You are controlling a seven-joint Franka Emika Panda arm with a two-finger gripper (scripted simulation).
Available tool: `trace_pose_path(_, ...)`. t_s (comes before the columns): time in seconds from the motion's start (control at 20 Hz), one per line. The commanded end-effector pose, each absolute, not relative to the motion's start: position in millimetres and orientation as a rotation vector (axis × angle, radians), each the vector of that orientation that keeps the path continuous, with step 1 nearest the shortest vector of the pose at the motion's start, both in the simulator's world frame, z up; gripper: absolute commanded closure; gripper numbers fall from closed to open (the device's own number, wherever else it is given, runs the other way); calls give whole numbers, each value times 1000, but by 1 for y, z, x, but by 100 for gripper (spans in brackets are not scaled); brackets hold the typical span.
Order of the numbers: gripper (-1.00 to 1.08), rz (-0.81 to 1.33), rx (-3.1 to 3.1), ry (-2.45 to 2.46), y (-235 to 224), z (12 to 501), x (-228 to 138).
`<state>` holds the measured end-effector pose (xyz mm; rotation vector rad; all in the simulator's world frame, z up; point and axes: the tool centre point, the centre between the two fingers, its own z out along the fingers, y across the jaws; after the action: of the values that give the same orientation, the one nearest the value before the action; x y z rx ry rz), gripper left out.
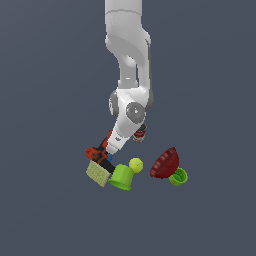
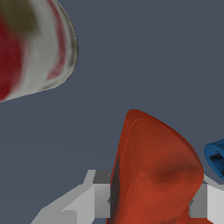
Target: Pick up a designated object from a clutter of objects.
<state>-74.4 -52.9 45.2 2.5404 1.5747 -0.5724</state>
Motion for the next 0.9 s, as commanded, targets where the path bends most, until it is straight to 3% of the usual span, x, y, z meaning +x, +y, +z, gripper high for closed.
trace_pose_path(0.0, 108, -560, 2537, 1576, -47, 59, -68)
trace_pose_path(0.85, 108, -559, 2539, 1582, 22, 199, -30)
